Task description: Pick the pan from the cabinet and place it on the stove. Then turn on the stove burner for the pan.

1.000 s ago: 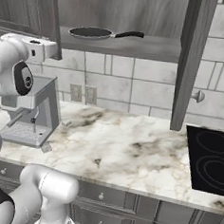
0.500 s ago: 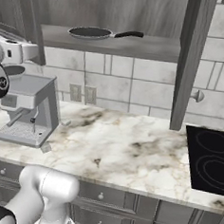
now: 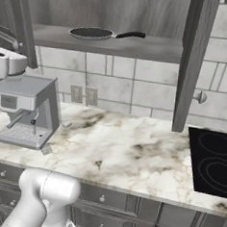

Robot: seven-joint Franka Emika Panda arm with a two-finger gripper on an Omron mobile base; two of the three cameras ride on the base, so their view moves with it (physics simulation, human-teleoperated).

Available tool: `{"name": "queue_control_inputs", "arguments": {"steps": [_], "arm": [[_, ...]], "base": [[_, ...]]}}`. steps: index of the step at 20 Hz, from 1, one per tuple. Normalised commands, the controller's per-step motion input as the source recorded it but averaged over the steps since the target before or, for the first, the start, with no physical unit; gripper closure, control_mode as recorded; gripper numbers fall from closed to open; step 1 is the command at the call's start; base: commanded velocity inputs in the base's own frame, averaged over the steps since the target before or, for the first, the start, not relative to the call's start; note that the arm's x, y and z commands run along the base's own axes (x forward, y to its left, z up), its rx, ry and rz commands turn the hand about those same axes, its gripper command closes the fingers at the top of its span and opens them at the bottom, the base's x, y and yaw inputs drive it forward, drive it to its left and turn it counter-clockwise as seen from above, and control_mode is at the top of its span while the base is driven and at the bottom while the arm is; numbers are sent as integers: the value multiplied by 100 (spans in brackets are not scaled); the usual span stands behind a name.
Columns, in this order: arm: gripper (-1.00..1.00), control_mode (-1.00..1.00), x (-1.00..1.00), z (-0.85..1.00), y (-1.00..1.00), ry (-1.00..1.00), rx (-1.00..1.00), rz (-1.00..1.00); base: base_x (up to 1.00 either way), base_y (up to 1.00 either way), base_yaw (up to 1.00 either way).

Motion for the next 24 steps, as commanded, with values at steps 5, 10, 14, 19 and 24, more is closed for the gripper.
{"name": "queue_control_inputs", "arguments": {"steps": [5, 10, 14, 19, 24], "arm": [[-100, -100, -58, 29, -57, 6, 31, 0], [-100, -100, -14, 20, -83, 11, 31, 1], [-100, -100, -1, 3, -79, 15, 33, 5], [-100, -100, 10, -6, -40, 20, 33, 21], [-100, -100, 32, -34, -2, 6, 35, 21]], "base": [[0, 0, 0], [0, 0, 0], [0, 0, 0], [0, 0, 0], [0, 0, 0]]}}
